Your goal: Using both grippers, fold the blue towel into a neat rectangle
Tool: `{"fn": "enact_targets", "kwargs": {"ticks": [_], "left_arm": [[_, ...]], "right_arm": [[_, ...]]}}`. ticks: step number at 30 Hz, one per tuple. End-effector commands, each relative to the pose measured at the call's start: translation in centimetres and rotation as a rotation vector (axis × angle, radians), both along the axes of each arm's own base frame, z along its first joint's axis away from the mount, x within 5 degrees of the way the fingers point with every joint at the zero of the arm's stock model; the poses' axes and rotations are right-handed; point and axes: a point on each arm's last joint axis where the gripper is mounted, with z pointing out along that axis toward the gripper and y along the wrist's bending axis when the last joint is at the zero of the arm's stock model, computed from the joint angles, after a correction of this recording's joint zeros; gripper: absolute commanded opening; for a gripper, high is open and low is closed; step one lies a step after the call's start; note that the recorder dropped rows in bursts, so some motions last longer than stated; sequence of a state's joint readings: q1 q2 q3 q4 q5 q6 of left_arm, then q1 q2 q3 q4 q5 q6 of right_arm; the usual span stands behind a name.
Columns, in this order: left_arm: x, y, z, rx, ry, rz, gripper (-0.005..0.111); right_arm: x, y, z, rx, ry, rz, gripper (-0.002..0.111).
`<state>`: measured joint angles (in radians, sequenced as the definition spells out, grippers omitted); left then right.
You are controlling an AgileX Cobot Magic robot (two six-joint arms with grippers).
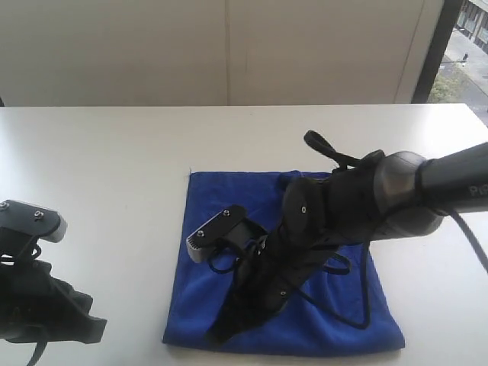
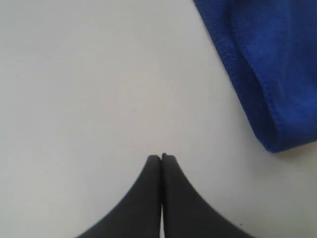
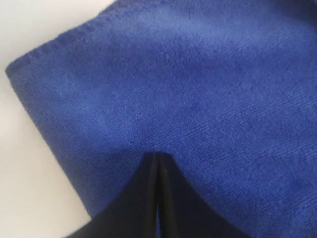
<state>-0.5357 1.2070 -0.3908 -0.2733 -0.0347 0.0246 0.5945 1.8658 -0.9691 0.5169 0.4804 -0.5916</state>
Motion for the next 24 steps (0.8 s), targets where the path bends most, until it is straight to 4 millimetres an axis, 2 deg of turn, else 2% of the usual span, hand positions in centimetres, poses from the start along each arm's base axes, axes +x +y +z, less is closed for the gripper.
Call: {"fn": "enact_targets", "kwargs": {"ticks": [1,7,12,16,18,22,24], "left_arm": [[-0.3,0.0,-0.1,-0.002,0.014,-0.002,0.0],[-0.3,0.0,-0.1,-0.001,0.014,-0.003,0.0],[-0.3,0.0,-0.1,0.0,0.015,-0.003,0.0],[-0.3,0.0,-0.1,0.003,0.007,-0.009,0.0],[-0.2,0.0,0.0,0.001,-0.005,-0.008,0.0],[0.4,-0.2,0.6,-0.033,-0.082,0.016,0.0],[0.9,-0.9,1.5,-0.057,-0.13,0.003,0.0]], "right_arm": [[-1.6,0.7,-1.2,-0.039,0.045,0.071,0.0],[-4.3,2.5,-1.7,-0.056,0.061,0.163,0.0],[-4.4,2.2,0.0,-0.063,0.02,0.175,0.0],[-3.6,0.8,3.1,-0.14,-0.124,0.123,0.0],[-2.9,-1.1,5.5,-0.199,-0.221,0.022,0.0],[-1.9,-4.1,8.1,-0.259,-0.317,-0.102,0.0],[-1.3,-5.2,8.6,-0.25,-0.322,-0.176,0.0]]}}
